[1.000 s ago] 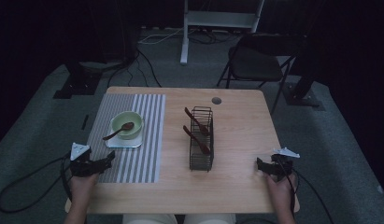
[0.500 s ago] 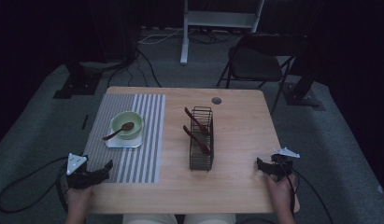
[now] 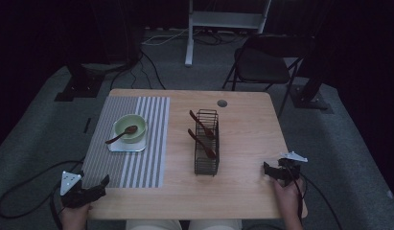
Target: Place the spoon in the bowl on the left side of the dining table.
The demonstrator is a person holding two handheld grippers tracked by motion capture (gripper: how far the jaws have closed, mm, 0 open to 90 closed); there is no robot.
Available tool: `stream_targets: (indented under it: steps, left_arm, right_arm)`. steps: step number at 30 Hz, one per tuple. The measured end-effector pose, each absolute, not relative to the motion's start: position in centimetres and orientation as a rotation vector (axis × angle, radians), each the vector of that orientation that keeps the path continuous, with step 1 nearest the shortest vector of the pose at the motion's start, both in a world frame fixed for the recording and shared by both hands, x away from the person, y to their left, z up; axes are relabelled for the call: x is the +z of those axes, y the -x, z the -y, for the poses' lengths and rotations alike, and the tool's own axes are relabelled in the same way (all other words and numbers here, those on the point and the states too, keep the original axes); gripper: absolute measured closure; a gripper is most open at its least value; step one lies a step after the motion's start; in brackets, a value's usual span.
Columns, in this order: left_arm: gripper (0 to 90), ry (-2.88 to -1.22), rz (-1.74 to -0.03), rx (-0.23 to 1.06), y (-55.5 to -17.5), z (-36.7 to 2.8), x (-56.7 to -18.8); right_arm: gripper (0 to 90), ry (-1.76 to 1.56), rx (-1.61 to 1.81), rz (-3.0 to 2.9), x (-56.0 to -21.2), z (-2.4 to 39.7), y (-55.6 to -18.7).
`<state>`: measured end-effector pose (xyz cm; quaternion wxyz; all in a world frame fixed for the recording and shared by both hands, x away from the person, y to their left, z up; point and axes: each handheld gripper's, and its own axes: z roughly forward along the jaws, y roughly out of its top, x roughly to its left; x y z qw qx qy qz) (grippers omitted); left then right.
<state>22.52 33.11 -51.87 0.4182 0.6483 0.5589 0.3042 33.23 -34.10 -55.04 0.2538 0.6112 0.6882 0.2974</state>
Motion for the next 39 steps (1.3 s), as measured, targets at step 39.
stream_targets:
  steps: [39]
  left_arm:
    - [0.6, -1.581, -1.522, 0.866, -16.1, -37.4, -53.8]
  right_arm:
    - [12.0, -1.662, 0.808, -1.869, -55.0, 34.1, -33.2]
